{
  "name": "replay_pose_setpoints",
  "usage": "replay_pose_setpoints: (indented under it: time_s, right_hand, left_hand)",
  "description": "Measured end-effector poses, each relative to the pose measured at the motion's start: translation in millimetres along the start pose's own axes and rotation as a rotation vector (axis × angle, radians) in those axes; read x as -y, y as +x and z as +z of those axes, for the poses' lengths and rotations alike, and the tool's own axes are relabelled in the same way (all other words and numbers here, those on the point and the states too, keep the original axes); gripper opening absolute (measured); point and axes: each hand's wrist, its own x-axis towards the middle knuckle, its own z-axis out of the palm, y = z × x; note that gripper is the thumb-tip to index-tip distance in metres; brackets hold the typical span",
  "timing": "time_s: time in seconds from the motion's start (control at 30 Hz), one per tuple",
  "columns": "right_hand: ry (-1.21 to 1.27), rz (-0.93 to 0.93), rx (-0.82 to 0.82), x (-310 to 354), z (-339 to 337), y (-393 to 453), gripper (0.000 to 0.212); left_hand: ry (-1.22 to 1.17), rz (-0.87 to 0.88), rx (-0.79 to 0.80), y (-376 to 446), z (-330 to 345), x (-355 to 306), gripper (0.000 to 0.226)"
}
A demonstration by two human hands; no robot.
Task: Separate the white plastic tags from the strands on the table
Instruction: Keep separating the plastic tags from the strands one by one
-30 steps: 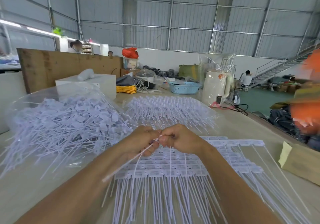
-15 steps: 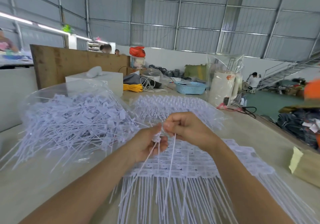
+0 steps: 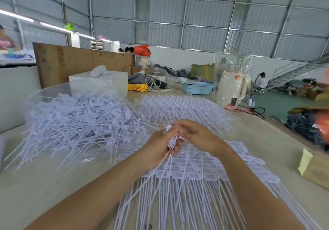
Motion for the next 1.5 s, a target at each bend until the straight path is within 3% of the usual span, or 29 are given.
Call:
replay_pose_setpoints:
  time_s: [0.13,0.33,0.47,0.7,0.83,0.9,1.0,1.1,1.2,1.33,1.43,1.5]
  right_hand:
    - [-0.051,0.089,0.067,-6,-10,-5,0.023]
    - [-0.247,0.018,0.021,-4,-7,1,0.025]
    - [-0.243,0.01,0.028,-6,-3,3,0.028]
    - [-0.217,-0.068,-0.012,-8,-3,5,0.037]
    - [-0.579,-0.05,-0.142,-28,-23,-1,0.024]
    - [-0.515,-0.011,-0.263,-39,-42,-11,0.032]
    - [-0.296,-0.006,-0.4,-31,-60,-18,0.035]
    - [-0.293,-0.003,-0.296,-2,-62,-19,0.032]
    - [-0.21,0.025,-0.134,29,-57,-23,0.031]
    - [-0.075,-0.028,0.045,51,-27,-15,0.032]
    - [-0.362,-0.084,0.01,35,4,3,0.025]
    - [-0.506,-0.09,-0.006,18,17,10,0.027]
  left_hand:
    - [-0.008,-0.044,-0.013,0,-2,2,0.038]
    - [0.128,-0.037,-0.071,-2,0,5,0.042]
    - [0.148,-0.028,-0.074,-3,1,5,0.046]
    - [0.167,-0.053,-0.061,1,0,-2,0.031]
    - [-0.002,-0.179,0.176,-4,-7,-19,0.036]
    - [-0.143,-0.116,0.26,-5,-10,-28,0.036]
    - [-0.199,-0.048,0.095,-1,-9,-23,0.027]
    - [-0.061,-0.076,-0.051,3,-7,-1,0.013]
    - [0.041,-0.196,-0.084,5,-7,11,0.016]
    - [-0.035,-0.239,-0.076,6,-7,8,0.053]
    - [-0.176,-0.199,0.0,7,-8,7,0.074]
    - [-0.239,-0.185,0.048,7,-9,7,0.076]
